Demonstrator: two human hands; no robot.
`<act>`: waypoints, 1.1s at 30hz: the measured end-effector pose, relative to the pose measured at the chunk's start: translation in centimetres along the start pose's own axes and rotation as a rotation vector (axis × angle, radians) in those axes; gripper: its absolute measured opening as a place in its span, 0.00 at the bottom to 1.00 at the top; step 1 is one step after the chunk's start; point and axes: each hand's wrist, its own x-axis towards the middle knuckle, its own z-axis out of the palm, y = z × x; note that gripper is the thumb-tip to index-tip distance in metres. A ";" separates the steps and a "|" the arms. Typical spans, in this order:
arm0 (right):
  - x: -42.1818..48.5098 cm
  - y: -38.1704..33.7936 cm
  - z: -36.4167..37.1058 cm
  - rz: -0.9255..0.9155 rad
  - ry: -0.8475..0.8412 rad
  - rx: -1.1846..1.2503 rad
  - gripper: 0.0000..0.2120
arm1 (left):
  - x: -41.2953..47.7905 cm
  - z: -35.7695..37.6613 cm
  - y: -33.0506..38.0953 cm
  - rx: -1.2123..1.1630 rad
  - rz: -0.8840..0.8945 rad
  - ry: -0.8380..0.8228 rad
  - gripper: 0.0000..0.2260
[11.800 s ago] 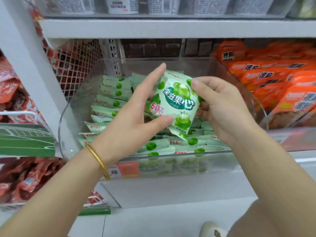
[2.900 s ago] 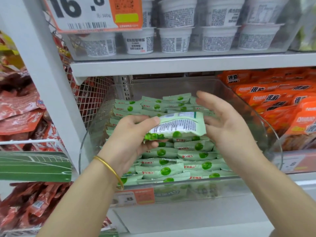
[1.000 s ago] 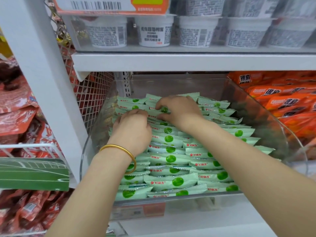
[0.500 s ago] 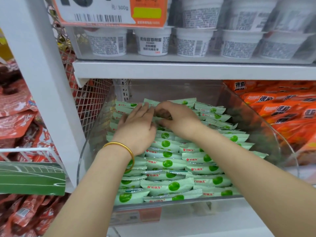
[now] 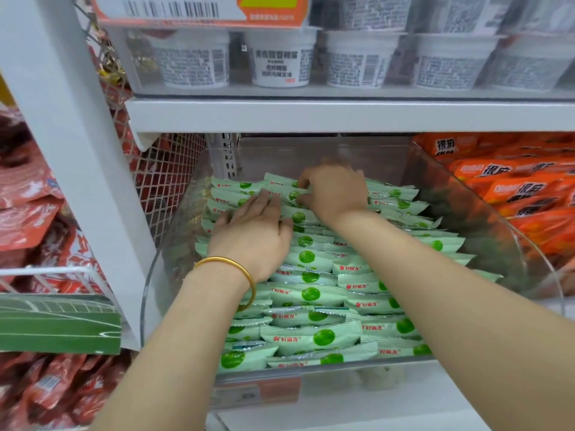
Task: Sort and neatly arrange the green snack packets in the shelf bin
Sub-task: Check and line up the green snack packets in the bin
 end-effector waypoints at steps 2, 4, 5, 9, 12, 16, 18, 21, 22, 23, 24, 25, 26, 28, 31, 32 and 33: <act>0.2 -0.3 0.2 0.005 -0.004 -0.038 0.11 | -0.1 -0.1 0.1 0.005 -0.011 -0.002 0.24; 0.4 -0.4 0.3 0.012 0.016 -0.037 0.07 | -0.1 0.0 0.1 0.011 -0.023 -0.007 0.24; 0.4 -0.4 0.3 0.023 0.026 -0.009 0.06 | 0.0 0.0 0.1 0.013 -0.031 -0.007 0.24; 0.2 -0.2 0.4 0.102 0.022 0.195 0.05 | 0.0 0.1 0.2 0.026 -0.044 0.003 0.25; 0.2 0.0 0.5 0.118 0.046 0.289 0.07 | 0.1 0.2 0.1 0.031 -0.046 0.014 0.25; 0.4 0.1 -0.1 0.133 0.208 0.455 0.01 | 0.0 0.2 0.1 0.030 -0.034 0.007 0.25; 0.3 0.2 -1.1 0.183 0.280 0.623 0.03 | -0.1 0.1 0.1 0.013 -0.016 0.016 0.25; -1.4 0.4 -2.7 0.344 0.334 0.982 0.08 | -0.3 -0.1 -0.1 -0.099 0.018 0.135 0.25; -2.4 0.5 -3.2 0.396 0.355 1.113 0.08 | -0.4 -0.4 -0.1 -0.167 0.030 0.199 0.25; -3.5 0.8 -3.5 0.440 0.370 1.237 0.08 | -0.6 -0.7 -0.1 -0.241 0.037 0.260 0.25; -4.6 1.2 -3.9 0.475 0.374 1.355 0.08 | -0.8 -1.1 0.2 -0.314 0.045 0.312 0.24; -5.6 1.6 -4.4 0.499 0.365 1.456 0.07 | -1.1 -1.4 0.4 -0.385 0.055 0.358 0.24; -6.5 2.2 -4.8 0.517 0.343 1.521 0.06 | -1.4 -1.7 0.7 -0.452 0.072 0.394 0.23; -8.2 3.2 -5.4 0.526 0.273 1.556 0.05 | -2.8 -2.1 1.6 -0.604 0.114 0.439 0.22; -10.1 3.9 -5.8 0.463 0.181 1.494 0.04 | -5.5 -2.4 3.0 -0.951 0.163 0.343 0.20; -10.6 3.8 -5.9 0.435 0.180 1.449 0.04 | -6.4 -2.3 3.3 -1.060 0.205 0.257 0.20; -11.0 3.8 -6.0 0.409 0.187 1.412 0.04 | -7.0 -2.0 3.5 -1.134 0.260 0.164 0.22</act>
